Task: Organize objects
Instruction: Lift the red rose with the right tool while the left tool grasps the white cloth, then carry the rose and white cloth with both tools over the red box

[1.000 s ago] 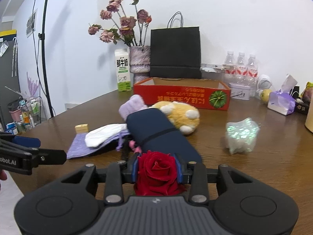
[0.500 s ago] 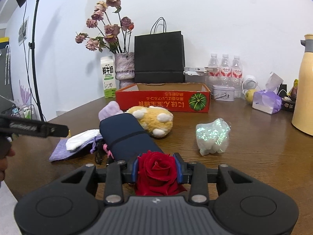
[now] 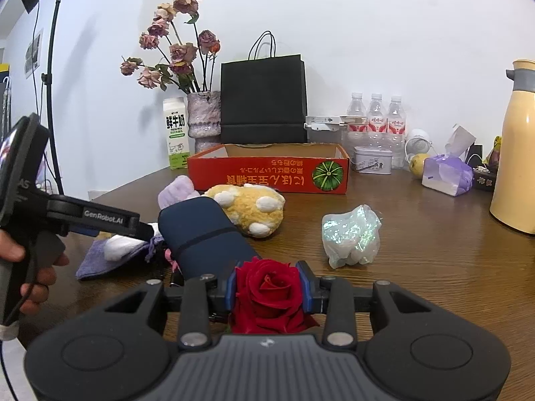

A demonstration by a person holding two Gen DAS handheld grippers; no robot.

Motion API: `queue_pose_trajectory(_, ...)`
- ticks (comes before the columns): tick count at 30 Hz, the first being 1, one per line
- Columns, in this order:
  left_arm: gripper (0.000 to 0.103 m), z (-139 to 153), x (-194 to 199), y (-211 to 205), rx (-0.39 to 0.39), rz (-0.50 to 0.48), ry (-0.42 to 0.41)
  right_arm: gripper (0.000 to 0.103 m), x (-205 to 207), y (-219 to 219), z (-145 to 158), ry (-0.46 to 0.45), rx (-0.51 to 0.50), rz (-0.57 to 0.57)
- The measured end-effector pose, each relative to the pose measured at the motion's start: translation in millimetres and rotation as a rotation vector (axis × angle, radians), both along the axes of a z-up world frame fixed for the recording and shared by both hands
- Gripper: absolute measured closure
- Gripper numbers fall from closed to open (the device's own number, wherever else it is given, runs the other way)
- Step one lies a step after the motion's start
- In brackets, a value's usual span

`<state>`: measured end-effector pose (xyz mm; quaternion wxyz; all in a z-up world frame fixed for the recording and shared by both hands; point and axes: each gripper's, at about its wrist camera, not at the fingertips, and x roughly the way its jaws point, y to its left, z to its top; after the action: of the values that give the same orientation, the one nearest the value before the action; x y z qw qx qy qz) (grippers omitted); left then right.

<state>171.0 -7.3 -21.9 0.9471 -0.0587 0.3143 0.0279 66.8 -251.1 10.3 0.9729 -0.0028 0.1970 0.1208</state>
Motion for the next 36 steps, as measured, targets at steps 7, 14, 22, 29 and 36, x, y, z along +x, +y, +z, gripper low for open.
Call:
queue_pose_trajectory(7, 0.018, -8.4, 0.7, 12.3, -0.096, 0.009, 0.024, 0.069, 2.2, 0.9, -1.0, 0.008, -0.002, -0.006)
queue_pose_trajectory(14, 0.040, -4.8, -7.9, 7.1, -0.075, -0.019, 0.019, 0.069, 8.0, 1.8, -2.2, 0.022, 0.012, -0.008)
queue_pose_trajectory(22, 0.054, 3.1, -22.0, 2.0, -0.012, -0.043, -0.032, 0.069, 8.8, 3.5, -1.5, 0.026, 0.009, -0.013)
queue_pose_trajectory(29, 0.055, 12.0, -37.1, 3.5, 0.001, -0.047, -0.079, 0.069, 5.5, 3.6, 1.6, 0.013, 0.003, -0.020)
queue_pose_trajectory(36, 0.055, 30.8, -52.3, 1.0, 0.035, -0.051, -0.152, 0.069, 6.1, 6.7, 8.0, -0.006, 0.000, -0.021)
